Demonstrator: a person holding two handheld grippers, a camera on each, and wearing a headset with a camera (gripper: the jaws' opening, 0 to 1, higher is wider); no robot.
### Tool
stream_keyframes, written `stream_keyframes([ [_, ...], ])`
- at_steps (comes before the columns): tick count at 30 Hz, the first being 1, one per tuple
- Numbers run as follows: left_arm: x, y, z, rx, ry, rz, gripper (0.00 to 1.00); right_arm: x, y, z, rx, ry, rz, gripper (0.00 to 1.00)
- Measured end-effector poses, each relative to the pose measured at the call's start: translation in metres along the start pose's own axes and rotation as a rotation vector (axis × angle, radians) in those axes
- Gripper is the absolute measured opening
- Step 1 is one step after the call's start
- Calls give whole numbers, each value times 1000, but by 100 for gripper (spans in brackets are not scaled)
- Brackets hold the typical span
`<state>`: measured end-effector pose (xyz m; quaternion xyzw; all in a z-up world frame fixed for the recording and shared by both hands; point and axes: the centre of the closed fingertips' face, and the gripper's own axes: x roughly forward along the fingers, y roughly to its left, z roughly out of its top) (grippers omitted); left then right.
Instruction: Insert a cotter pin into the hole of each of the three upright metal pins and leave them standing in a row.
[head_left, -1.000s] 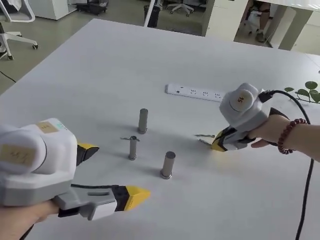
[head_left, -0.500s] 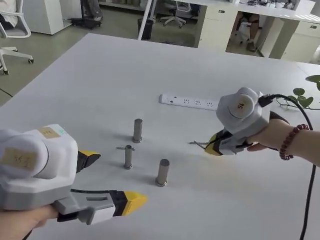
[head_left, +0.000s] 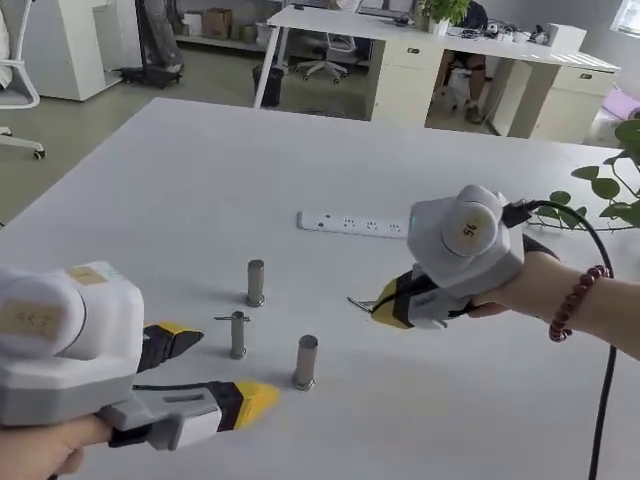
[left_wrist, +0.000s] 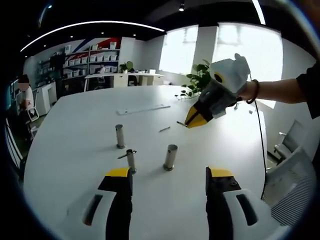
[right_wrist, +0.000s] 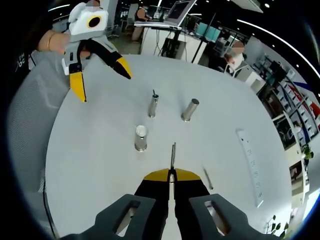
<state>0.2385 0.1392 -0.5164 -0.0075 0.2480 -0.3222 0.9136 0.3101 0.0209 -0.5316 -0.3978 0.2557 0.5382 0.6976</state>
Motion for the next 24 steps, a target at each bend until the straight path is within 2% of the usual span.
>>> stream_keyframes([
  [5,1,-6,2,-19,0,-15,51,-3,22,14,-60,-27,31,0],
  [9,2,-13,2,-52,9,-38,40,-2,41,25,-87,-54,73,0],
  [17,5,-28,5,-83,6,-97,30,1,63,36,-153,-68,103,0],
  [24,8,-39,3,-146,13,-145,22,-1,77,48,-188,-84,121,0],
])
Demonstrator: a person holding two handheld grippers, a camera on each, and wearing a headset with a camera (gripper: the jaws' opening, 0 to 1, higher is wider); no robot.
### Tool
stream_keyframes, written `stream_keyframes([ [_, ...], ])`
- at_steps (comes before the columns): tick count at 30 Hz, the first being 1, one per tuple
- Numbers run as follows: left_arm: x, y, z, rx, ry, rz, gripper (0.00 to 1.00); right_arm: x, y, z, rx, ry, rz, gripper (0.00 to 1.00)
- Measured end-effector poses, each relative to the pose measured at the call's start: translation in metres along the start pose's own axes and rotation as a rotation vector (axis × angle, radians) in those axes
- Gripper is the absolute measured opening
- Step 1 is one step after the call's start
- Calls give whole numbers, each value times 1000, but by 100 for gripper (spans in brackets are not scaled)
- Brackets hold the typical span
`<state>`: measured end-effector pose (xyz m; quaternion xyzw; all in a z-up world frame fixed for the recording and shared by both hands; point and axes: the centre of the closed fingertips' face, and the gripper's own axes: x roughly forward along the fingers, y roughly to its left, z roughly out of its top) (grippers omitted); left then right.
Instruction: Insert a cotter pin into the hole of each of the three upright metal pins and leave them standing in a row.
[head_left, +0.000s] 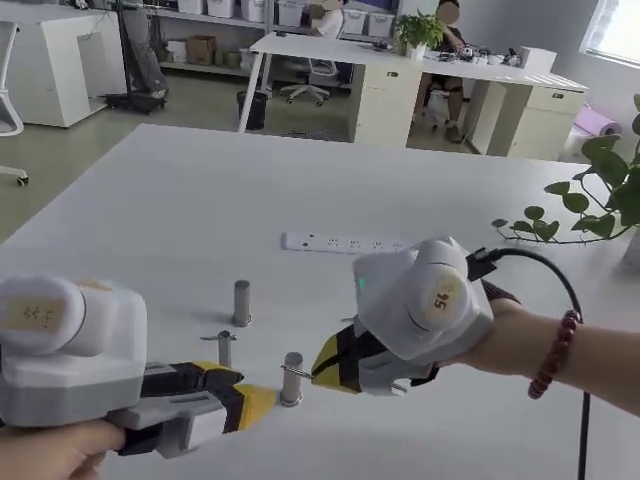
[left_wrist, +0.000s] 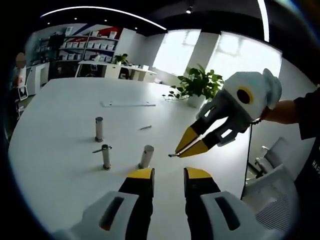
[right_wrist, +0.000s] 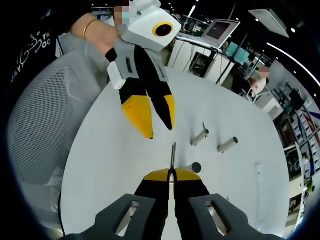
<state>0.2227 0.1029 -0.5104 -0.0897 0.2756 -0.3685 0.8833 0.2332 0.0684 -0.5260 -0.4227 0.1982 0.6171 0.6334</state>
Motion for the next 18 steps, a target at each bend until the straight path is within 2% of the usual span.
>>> stream_keyframes([
  [4,2,-4,-1,-19,7,-18,18,1,7,6,-32,-3,10,0],
  [11,4,-10,-1,-89,8,-57,12,2,14,12,-70,-7,26,0],
  [18,3,-11,0,-113,-4,-69,8,3,17,15,-86,-11,28,0],
])
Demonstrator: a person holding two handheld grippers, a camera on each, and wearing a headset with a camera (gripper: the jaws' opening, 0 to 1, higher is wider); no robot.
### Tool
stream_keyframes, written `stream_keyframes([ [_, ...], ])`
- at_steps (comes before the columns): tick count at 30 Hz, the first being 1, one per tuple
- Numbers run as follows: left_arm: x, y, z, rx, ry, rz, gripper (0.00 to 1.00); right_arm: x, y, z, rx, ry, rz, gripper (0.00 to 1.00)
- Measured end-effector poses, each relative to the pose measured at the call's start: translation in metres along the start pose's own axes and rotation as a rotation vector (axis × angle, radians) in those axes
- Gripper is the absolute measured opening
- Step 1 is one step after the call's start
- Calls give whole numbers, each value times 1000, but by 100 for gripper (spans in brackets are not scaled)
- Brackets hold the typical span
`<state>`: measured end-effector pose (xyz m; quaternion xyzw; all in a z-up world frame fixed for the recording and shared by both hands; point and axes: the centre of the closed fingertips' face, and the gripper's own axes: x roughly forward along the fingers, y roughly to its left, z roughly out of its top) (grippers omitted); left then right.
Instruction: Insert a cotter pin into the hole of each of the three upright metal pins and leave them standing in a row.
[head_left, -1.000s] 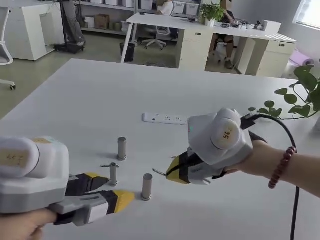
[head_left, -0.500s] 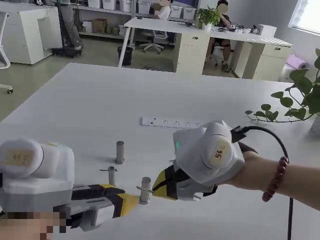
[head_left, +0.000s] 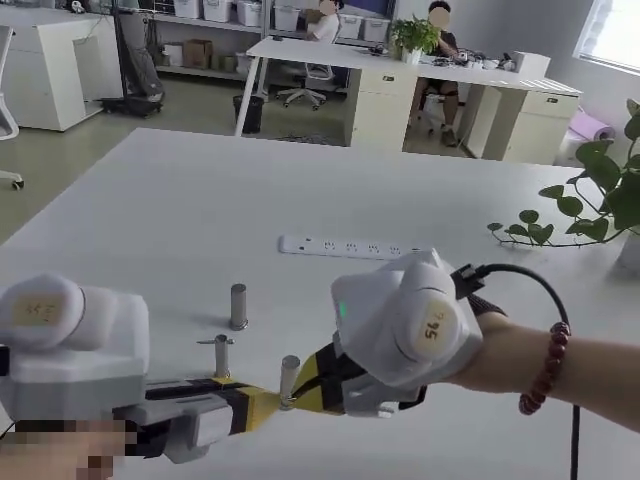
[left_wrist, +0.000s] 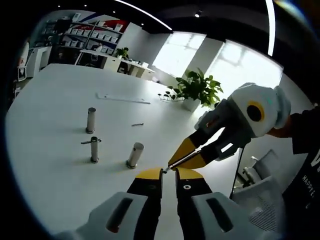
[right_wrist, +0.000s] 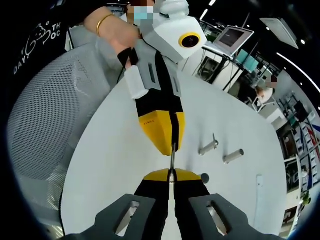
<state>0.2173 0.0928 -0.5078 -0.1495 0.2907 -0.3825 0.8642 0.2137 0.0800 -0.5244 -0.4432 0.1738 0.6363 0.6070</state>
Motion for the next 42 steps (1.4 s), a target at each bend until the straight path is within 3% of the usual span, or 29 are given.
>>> stream_keyframes([
  [10,1,0,-2,-40,-26,-6,1,2,-1,3,-9,-5,-1,0],
  [16,1,1,-2,-20,-38,2,1,4,-2,3,-9,-8,-1,0],
  [20,0,3,-2,-72,-54,-12,1,5,-2,4,9,-13,4,0],
  [31,-1,5,-1,-66,-54,-8,0,8,-4,3,64,-32,-6,0],
  [35,-1,9,-2,-34,-44,5,0,8,-5,0,155,-55,3,2],
  [39,-2,13,-5,29,-33,22,0,6,-1,0,360,-131,65,5],
  [42,-2,12,-9,123,-16,15,0,4,1,-2,473,-177,100,7],
])
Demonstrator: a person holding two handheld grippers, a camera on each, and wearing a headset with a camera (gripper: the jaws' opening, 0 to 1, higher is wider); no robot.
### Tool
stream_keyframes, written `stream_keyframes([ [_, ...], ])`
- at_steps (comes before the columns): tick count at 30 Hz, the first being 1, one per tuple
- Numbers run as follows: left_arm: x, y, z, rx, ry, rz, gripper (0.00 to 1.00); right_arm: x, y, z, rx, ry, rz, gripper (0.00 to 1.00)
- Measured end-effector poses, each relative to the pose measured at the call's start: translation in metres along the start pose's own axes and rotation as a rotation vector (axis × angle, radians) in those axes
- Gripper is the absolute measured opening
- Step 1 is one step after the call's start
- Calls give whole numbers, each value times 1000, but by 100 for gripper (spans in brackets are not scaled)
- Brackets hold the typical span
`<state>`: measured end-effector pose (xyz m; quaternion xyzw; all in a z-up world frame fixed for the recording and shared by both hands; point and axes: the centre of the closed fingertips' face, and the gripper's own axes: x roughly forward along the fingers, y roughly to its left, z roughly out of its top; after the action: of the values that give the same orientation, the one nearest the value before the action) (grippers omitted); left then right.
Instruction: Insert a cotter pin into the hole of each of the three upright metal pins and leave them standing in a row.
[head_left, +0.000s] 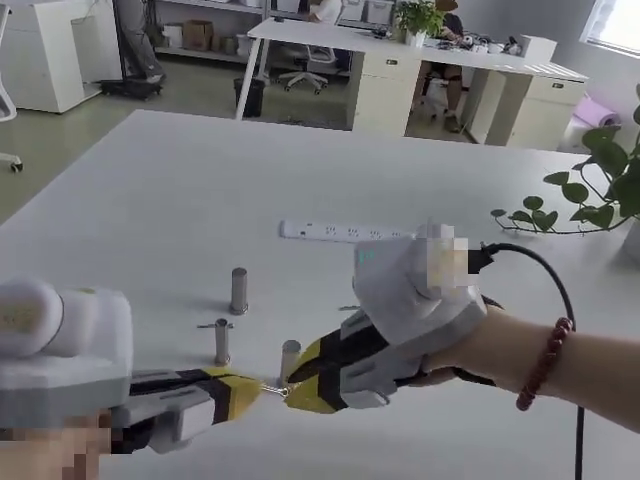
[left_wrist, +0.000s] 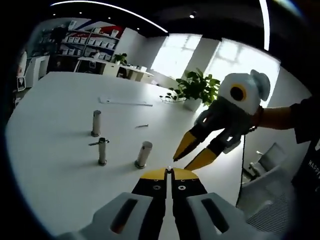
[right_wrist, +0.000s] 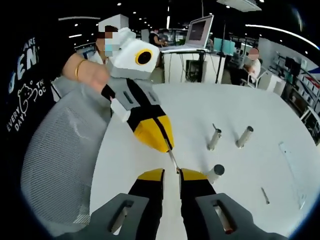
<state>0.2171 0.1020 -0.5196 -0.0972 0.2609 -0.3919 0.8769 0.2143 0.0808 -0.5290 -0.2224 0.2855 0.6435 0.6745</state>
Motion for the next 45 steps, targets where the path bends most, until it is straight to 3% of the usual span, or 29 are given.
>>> stream_keyframes([
  [2,0,-2,-4,49,21,-4,0,-2,0,-3,62,-18,25,8],
  [6,1,-3,-12,93,51,-13,0,-5,-2,-6,127,-47,42,8],
  [10,1,-4,-15,109,59,-30,0,-10,8,-4,202,-105,128,8],
  [11,1,-4,-15,114,57,-39,0,-11,7,-6,214,-109,129,9],
  [19,-3,-16,-10,159,24,-115,0,-14,11,-16,223,-109,154,12],
  [28,-8,-34,-7,186,0,-205,0,-14,28,-21,254,-117,256,11],
  [34,-9,-45,-4,191,-20,-258,0,-13,35,-22,257,-119,296,11],
  [45,-11,-54,-3,193,-31,-296,0,-13,45,-12,270,-171,343,2],
])
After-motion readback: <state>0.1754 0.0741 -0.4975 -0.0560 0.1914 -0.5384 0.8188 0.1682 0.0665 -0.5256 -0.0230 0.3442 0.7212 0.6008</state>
